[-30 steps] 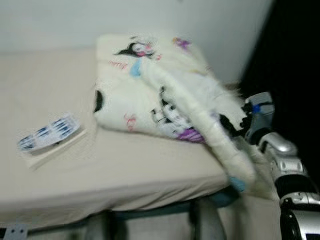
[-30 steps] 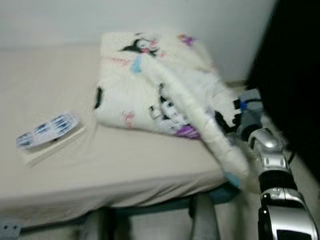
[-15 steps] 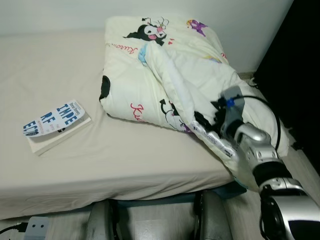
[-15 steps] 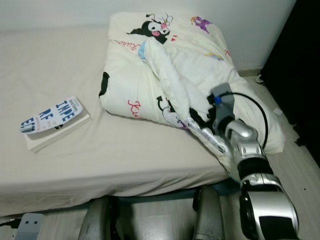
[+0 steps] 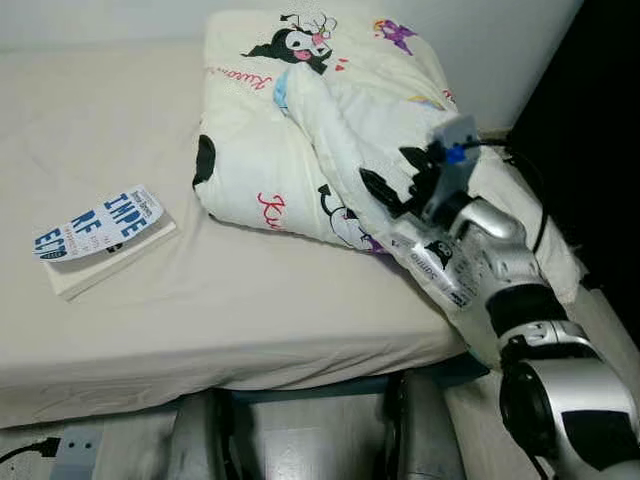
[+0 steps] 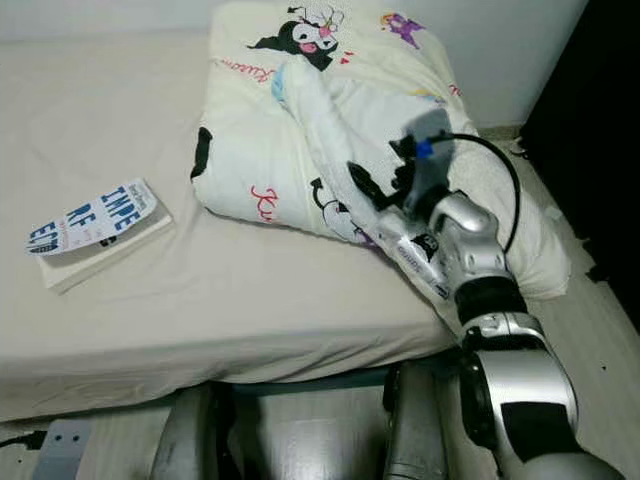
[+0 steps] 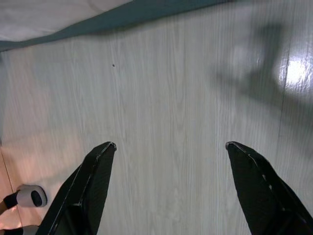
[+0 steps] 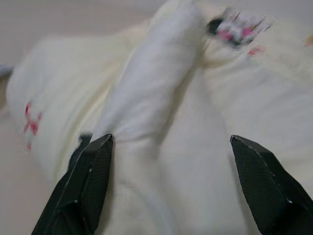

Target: Clean up the room

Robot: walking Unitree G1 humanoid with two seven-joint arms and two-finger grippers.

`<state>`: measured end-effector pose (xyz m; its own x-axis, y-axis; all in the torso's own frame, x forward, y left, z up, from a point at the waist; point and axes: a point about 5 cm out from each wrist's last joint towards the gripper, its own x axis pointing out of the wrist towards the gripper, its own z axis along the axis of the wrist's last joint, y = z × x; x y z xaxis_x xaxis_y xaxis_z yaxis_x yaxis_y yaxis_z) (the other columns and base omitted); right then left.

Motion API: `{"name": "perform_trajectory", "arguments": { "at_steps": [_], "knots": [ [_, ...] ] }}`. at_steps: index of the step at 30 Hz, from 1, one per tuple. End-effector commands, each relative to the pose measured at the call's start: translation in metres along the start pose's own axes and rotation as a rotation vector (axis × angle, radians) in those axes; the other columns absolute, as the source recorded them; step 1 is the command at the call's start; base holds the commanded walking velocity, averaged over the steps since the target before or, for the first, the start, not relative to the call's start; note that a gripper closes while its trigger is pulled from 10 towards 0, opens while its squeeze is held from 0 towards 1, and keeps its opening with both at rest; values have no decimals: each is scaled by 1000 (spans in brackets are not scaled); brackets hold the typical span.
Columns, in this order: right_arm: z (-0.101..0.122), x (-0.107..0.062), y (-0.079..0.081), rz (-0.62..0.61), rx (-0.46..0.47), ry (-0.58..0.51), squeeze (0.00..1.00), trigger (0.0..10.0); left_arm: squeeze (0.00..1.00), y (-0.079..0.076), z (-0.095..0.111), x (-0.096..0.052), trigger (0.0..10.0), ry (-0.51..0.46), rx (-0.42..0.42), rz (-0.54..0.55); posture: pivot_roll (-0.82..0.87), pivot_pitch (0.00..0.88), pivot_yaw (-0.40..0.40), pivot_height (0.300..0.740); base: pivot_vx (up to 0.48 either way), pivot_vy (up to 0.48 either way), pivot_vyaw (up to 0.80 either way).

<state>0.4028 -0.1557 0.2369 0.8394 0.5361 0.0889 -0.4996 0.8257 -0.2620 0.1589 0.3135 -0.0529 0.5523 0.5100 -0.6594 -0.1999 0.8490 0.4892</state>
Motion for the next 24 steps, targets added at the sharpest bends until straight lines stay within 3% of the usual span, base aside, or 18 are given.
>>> {"name": "perform_trajectory", "arguments": {
  "at_steps": [1,4,13,17,18,20,21,22,23,24],
  "knots": [
    [-16,-1,8,21,1,65,0,10000,0,-1,-15,-4,10000,44,3,-9,94,342,9,517,0,0,0],
    [-10,5,21,100,48,14,0,10000,0,-1,-17,-4,10000,47,0,-10,88,344,3,517,0,0,0],
    [-6,9,26,134,-8,57,0,10000,0,-7,-21,-6,10000,63,-2,-20,74,333,-4,517,0,0,0],
    [-8,10,26,132,-45,98,0,10000,0,-8,-18,-5,10000,60,-4,-21,70,330,-5,517,0,0,0],
    [-19,9,22,76,-94,200,0,10000,0,-9,-16,-5,10000,58,-6,-23,66,317,-9,517,0,0,0],
    [-23,8,20,51,-112,240,0,10000,0,-10,-16,-5,10000,61,-7,-24,65,316,-10,517,0,0,0],
    [-27,6,18,29,-124,269,0,6353,0,-11,-17,-5,10000,63,-9,-26,64,313,-11,517,0,0,0],
    [-27,6,18,29,-124,269,0,6353,0,-11,-17,-5,10000,63,-9,-26,64,313,-11,517,0,0,0],
    [-32,4,18,18,-112,295,0,0,0,-13,-17,-5,10000,66,-12,-29,64,303,-14,517,0,0,0],
    [-32,4,18,18,-112,295,0,0,0,-13,-17,-5,10000,66,-12,-29,64,303,-14,517,0,0,0]
  ]
}}
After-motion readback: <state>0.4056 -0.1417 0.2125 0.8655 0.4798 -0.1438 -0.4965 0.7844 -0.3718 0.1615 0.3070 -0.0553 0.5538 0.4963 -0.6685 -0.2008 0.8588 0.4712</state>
